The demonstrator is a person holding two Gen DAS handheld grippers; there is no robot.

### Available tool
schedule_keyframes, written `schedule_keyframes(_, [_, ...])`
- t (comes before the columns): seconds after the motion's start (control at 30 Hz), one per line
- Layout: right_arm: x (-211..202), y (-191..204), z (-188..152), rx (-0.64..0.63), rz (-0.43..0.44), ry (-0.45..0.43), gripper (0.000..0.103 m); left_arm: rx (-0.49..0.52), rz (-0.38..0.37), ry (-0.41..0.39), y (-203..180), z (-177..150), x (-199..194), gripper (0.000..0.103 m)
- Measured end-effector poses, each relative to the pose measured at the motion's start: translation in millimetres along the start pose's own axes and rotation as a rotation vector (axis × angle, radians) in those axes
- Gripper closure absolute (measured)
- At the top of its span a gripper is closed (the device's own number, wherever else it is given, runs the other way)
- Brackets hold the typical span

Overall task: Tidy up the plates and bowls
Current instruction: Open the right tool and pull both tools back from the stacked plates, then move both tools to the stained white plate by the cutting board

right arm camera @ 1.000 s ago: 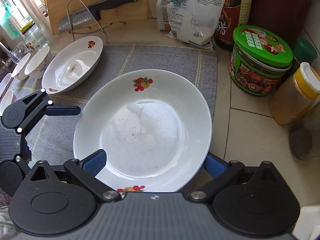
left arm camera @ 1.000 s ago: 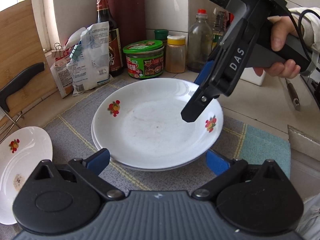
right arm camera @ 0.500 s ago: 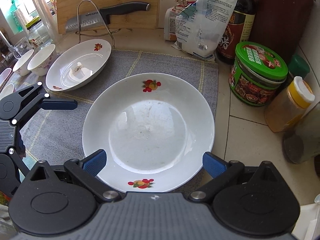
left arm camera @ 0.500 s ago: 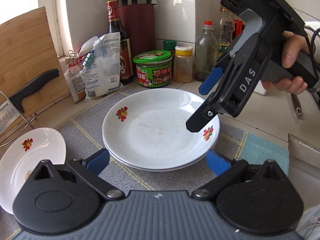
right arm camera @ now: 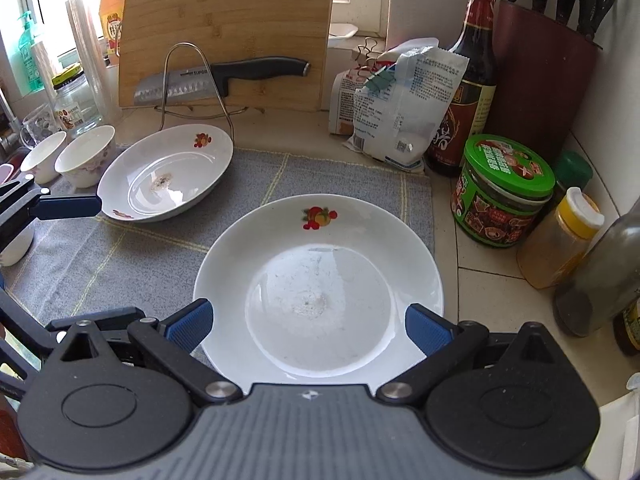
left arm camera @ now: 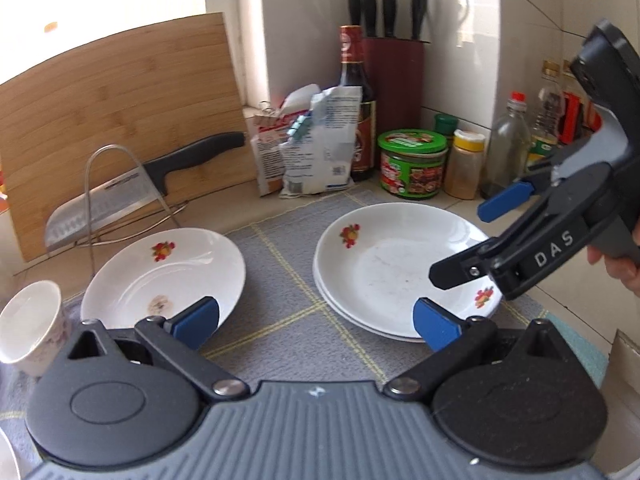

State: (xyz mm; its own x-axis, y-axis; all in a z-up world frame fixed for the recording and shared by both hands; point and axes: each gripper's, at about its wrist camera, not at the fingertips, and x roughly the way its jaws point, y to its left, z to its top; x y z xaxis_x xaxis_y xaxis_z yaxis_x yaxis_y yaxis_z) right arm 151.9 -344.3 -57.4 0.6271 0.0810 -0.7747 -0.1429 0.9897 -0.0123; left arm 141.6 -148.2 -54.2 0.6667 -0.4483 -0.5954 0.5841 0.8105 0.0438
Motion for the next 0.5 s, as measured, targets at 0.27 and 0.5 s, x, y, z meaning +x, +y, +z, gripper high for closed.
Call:
schedule_keyframes(0.27, [5,12,5,0.031,0.092,-0.064,0.000,-0.162,0.223,0.102,22,-16,-14,0.001])
schedule_keyframes(0.5, [15,24,12,-0.008,0.152,-0.058,0.000,-0.192,0.335,0.173,38,-29,-24,0.001])
